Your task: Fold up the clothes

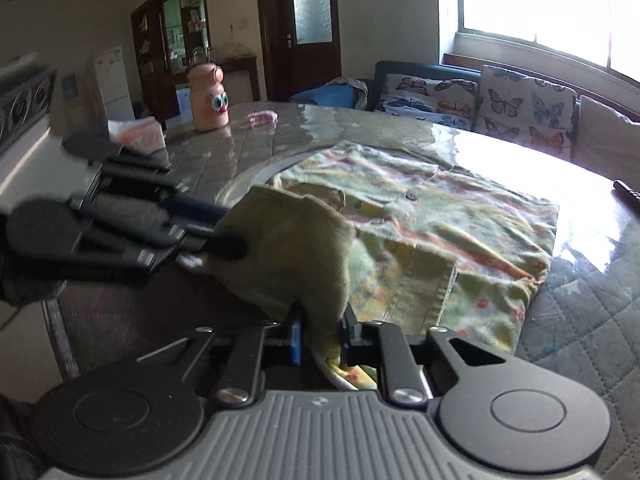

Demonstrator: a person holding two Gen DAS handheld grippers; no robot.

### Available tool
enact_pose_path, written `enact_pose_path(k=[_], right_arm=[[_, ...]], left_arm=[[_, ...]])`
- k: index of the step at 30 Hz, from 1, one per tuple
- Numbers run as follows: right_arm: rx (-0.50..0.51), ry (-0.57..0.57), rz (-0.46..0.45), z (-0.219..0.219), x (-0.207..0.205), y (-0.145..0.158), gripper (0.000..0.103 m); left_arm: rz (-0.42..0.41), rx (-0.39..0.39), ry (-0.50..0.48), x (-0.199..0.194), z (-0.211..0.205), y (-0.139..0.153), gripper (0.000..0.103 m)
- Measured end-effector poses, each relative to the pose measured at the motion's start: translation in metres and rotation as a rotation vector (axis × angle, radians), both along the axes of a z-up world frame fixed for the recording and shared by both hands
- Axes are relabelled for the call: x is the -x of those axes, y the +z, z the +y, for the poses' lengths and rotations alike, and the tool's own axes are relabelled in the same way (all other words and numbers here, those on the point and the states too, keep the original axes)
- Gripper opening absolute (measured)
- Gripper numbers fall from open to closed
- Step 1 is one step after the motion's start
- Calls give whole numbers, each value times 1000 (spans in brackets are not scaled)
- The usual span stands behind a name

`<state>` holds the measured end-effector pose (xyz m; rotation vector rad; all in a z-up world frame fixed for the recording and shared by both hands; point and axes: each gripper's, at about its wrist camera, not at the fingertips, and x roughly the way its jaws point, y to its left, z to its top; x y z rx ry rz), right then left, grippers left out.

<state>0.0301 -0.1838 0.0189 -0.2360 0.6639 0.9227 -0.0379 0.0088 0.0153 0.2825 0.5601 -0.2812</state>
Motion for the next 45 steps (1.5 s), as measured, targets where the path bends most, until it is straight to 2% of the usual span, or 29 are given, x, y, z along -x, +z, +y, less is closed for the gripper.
enact_pose_path(k=[1,3,7,13,14,16,17,19,21,25,35,38,45], right_arm=[[-10,-4,5,-1,-2,2,14],[-30,-13,12,-2,-5,8,14],[-71,-44,31,-3,-14,18,11],[-94,-60,14,-2,-19,25,10],[-96,-63,14,-1,-20,25,10],[-101,-70,13,-1,-20,26,10],[-106,-73,12,-1,-20,26,9],[-116,-76,9,-3,-18,27,8],[-130,-77,-2,-7,-13,32,8],[-171,-72,-19,-19,-4,44,8],[-219,-4,-52,-48,39,85,8],[-205,-15,-65,-43,29,91,8],[-186,-69,-59,-22,-27,94,8]], left_arm=[[-5,-17,-1,4,2,-1,42],[-12,-56,0,9,4,-5,48],[-3,-148,7,14,7,-17,49],[-34,-204,54,11,14,-24,48],[-42,-213,58,10,16,-25,45],[-53,-233,71,8,17,-26,27],[-57,-236,78,8,18,-26,22],[-65,-221,83,10,19,-22,11],[-81,-206,81,16,18,-14,8],[-109,-178,72,31,16,2,7],[-110,-80,26,78,11,51,7],[-118,-81,33,67,11,53,7],[-110,-74,61,10,18,56,7]])
